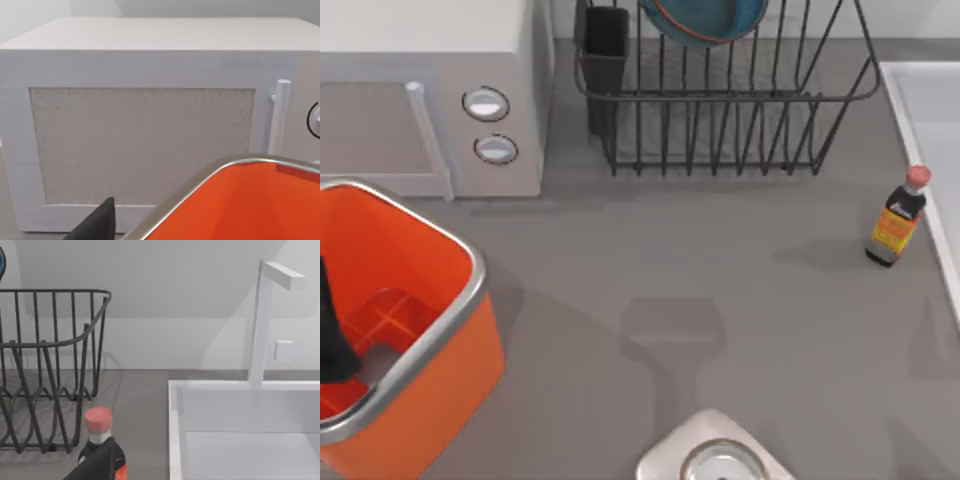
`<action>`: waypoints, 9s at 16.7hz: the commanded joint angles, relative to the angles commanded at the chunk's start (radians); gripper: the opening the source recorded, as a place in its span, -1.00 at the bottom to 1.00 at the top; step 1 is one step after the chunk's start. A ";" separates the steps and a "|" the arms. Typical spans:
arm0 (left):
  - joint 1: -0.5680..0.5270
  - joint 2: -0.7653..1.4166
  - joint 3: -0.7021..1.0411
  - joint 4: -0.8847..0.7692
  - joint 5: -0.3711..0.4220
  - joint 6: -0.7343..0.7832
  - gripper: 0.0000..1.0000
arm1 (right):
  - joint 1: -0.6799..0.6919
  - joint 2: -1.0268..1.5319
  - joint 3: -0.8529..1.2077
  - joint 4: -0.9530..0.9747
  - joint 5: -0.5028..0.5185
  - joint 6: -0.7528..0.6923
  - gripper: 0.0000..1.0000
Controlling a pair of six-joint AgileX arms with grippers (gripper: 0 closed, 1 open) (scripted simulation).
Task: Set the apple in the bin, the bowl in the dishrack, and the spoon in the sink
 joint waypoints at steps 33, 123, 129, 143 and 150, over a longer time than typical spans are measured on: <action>0.000 0.000 0.000 0.000 0.000 0.000 1.00 | 0.027 1.278 0.803 -1.050 0.005 0.165 1.00; 0.000 0.000 0.000 0.000 0.000 0.000 1.00 | -0.158 2.746 2.903 -1.698 0.008 0.001 -1.00; 0.000 0.000 0.000 0.000 0.000 0.000 1.00 | -0.151 2.703 2.781 -1.609 0.007 0.001 -1.00; 0.000 0.000 0.000 0.000 0.000 0.000 1.00 | -0.156 2.601 2.438 -1.381 0.006 0.002 -0.70; 0.000 0.000 0.000 0.000 0.000 0.000 1.00 | -0.156 2.601 2.438 -1.381 0.006 0.002 0.36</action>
